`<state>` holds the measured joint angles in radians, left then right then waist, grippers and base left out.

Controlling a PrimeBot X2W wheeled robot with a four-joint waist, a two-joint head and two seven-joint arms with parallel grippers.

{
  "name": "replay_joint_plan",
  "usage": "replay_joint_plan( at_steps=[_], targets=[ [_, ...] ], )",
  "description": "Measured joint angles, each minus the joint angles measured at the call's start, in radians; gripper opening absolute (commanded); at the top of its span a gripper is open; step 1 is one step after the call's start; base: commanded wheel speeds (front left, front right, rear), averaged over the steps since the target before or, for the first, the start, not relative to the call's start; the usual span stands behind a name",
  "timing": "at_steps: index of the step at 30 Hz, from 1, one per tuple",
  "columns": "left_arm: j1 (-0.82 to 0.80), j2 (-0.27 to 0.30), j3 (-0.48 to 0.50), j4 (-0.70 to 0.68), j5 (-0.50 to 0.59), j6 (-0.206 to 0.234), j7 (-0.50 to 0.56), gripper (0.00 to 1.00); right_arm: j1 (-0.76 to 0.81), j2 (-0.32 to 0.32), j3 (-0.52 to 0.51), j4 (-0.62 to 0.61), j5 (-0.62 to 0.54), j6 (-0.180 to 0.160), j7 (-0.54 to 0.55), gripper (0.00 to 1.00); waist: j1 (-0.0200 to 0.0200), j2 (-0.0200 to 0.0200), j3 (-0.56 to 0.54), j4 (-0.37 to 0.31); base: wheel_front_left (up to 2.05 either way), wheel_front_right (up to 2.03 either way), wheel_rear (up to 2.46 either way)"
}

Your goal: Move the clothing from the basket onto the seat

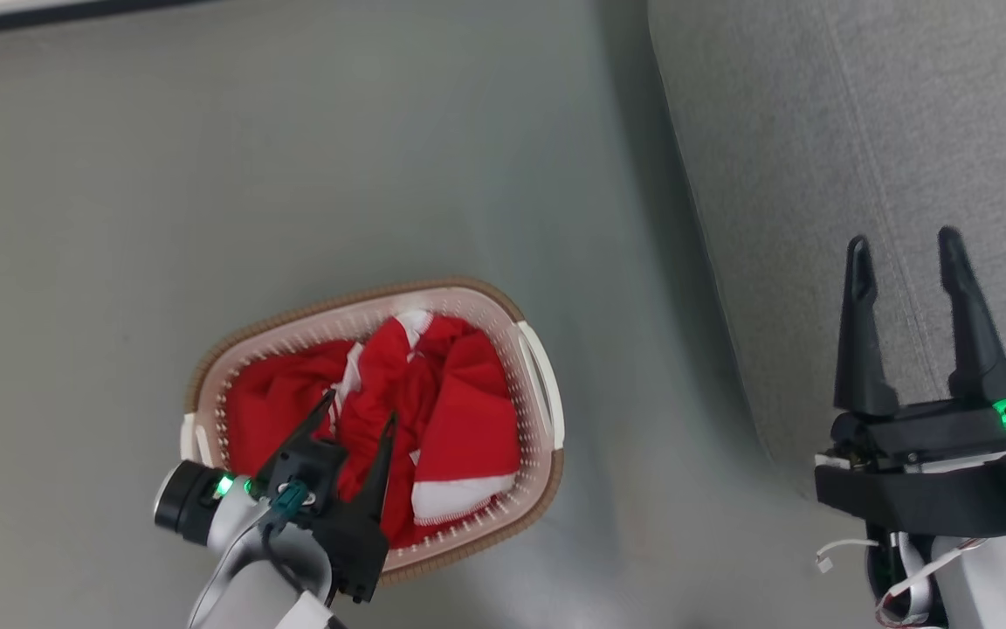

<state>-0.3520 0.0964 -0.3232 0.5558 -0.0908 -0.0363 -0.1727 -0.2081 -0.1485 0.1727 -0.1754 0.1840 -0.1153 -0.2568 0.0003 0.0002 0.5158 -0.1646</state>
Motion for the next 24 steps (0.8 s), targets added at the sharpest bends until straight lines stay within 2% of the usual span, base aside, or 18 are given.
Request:
replay_joint_plan(
  at_steps=[7,17,24],
  targets=[
    [-0.088,0.0,-0.017,0.07,0.036,-0.007,0.014,1.0,-0.036,0.003,-0.012,-0.062,-0.008,0.0,0.0,1.0,-0.0001,0.0,0.105,-0.027,0.0,0.0,0.0],
    [-0.213,0.035,-0.002,0.138,0.052,0.002,0.03,1.0,-0.096,0.021,-0.036,-0.135,-0.009,0.0,0.0,1.0,-0.0001,0.0,0.256,-0.063,0.0,0.0,0.0],
    [-0.311,0.042,-0.005,0.168,0.075,0.006,0.029,1.0,-0.14,0.038,-0.049,-0.148,-0.009,0.0,0.0,1.0,-0.0001,0.0001,0.36,-0.081,0.0,0.0,0.0]
  ],
)
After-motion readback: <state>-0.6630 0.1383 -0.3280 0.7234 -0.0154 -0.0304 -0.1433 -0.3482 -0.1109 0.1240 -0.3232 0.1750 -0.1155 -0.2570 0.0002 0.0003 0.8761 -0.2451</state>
